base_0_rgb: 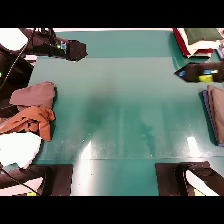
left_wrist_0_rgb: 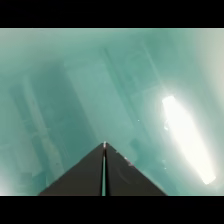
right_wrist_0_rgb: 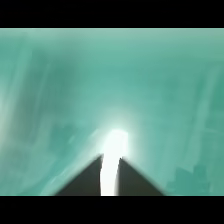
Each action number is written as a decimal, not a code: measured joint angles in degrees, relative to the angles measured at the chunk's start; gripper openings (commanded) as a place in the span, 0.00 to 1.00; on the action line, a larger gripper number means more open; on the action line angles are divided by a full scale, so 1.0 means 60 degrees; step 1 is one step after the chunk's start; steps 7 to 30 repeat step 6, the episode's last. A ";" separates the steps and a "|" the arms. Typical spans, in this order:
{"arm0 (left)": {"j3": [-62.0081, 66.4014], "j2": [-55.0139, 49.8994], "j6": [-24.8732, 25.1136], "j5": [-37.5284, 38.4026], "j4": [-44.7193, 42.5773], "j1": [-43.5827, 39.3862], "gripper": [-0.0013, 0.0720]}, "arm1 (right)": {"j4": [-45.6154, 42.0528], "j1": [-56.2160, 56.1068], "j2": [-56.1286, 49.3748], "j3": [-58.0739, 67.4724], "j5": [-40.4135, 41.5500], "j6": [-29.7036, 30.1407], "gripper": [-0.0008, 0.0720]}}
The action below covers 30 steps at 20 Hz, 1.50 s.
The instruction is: Fold the shirts.
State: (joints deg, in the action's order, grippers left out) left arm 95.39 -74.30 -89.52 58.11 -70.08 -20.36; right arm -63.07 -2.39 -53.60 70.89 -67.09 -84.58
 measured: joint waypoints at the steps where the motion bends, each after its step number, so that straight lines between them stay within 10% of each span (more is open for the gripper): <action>1: 0.0000 0.0000 0.0000 -0.0058 -0.0007 0.0000 0.05 | 0.0004 -0.0463 -0.0117 0.0004 0.0004 -0.0004 0.03; 30: 0.0000 0.0000 -0.0004 -0.0444 -0.0022 0.0000 0.05 | 0.0058 -0.1905 -0.0514 0.0007 0.0087 -0.0022 0.03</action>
